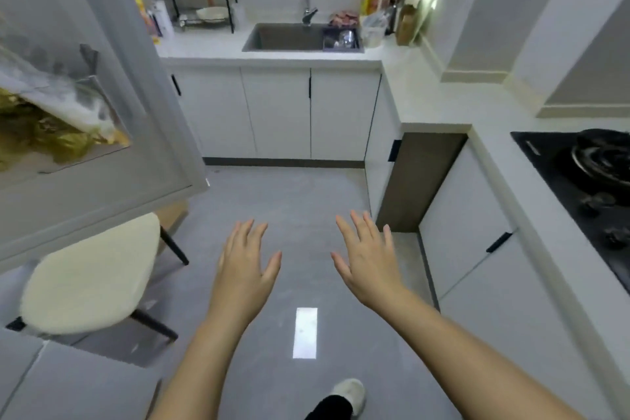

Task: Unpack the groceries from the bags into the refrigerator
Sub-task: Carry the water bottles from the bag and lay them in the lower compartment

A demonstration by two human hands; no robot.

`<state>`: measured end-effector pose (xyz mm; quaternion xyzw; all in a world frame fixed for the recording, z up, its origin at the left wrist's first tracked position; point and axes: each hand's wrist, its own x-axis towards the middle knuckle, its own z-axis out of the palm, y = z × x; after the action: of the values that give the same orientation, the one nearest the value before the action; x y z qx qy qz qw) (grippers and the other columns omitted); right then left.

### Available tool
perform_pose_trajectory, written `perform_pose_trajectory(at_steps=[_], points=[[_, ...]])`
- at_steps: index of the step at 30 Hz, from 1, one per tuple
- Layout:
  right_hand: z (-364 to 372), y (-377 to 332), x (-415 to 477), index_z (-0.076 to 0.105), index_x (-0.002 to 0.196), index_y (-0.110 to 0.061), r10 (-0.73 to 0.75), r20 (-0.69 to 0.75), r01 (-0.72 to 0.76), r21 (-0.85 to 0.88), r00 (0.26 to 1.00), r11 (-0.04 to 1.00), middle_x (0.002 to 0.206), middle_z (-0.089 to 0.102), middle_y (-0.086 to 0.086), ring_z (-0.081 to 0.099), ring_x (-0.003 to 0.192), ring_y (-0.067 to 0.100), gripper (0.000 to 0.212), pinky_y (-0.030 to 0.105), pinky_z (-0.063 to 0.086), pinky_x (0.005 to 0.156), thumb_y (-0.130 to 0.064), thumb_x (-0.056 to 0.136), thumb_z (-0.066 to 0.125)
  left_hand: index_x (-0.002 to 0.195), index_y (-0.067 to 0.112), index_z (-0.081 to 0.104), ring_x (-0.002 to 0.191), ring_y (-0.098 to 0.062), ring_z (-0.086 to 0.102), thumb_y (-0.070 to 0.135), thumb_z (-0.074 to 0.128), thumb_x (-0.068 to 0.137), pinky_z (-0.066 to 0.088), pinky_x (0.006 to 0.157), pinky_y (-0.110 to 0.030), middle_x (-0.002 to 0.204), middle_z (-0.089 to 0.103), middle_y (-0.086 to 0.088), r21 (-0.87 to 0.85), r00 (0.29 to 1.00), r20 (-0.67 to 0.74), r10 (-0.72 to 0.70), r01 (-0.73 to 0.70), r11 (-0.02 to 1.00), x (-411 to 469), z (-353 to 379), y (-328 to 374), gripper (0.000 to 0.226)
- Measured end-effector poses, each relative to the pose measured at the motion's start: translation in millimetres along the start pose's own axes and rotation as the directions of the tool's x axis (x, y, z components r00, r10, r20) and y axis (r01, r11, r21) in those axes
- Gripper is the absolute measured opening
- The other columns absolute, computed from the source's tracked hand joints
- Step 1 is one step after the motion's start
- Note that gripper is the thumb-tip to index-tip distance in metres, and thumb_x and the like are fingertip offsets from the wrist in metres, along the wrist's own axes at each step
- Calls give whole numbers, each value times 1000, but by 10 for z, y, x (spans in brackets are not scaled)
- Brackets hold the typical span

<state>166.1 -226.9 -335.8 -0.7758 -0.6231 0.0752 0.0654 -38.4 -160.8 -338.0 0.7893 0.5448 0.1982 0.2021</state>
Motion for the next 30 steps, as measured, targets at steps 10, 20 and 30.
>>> perform_pose_trajectory(at_steps=[10,20,30], points=[[-579,1617,198,7,156,-25,356,-98,-359,-17,930,933,164,5,4,0,152,23,62,50,3,121,-44,103,32,148,22,32,150,-17,8,37,57,95,20,118,-39,159,22,1,-123,931,146,335,-319,940,1172,922,1454,61],[-987,2915,-367,9,156,-24,652,-238,-664,40,720,747,164,6,3,0,151,22,61,48,6,121,-42,103,33,148,18,36,150,-22,10,31,65,90,23,119,-44,158,24,-3,-208,665,260,700,-669,713,1437,1806,2941,67],[-1235,4216,-1938,28,152,-22,834,-354,-860,132,423,493,160,25,4,16,149,25,59,49,14,120,-38,99,46,147,19,36,149,-24,12,31,66,89,22,120,-41,158,25,-4,-356,304,257,917,-853,382,409,2730,4748,66]])
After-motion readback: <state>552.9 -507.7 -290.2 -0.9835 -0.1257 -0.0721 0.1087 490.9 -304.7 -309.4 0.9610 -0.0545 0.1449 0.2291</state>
